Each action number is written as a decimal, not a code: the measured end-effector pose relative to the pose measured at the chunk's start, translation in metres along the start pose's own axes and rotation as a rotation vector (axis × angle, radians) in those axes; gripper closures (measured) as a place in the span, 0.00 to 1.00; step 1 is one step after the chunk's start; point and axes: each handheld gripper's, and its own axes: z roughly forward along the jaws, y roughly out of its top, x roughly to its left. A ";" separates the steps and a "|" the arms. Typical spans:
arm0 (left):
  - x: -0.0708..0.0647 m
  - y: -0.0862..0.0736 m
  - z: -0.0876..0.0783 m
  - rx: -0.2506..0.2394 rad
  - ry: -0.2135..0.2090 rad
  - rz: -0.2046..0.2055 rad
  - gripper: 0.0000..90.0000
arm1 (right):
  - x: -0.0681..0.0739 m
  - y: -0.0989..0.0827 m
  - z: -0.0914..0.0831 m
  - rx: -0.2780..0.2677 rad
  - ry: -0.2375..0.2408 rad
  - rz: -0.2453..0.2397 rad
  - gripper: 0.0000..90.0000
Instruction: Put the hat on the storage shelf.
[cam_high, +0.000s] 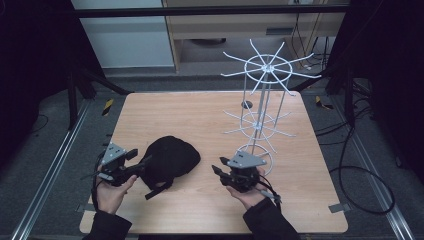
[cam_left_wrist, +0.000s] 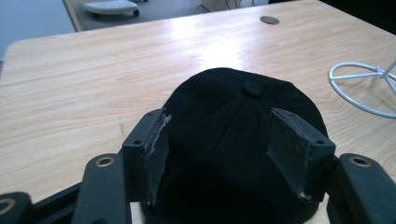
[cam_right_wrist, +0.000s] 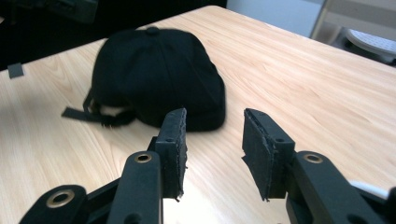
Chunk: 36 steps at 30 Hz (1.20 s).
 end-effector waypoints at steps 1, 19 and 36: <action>0.000 0.001 0.003 0.006 -0.003 0.003 0.42 | -0.002 -0.003 -0.004 -0.003 -0.003 0.001 0.66; 0.018 -0.005 0.040 0.150 -0.078 0.114 0.49 | -0.074 -0.080 -0.077 0.022 -0.220 0.151 0.60; 0.019 -0.015 0.048 0.218 -0.078 0.073 0.97 | -0.097 -0.092 -0.079 0.057 -0.284 0.169 0.60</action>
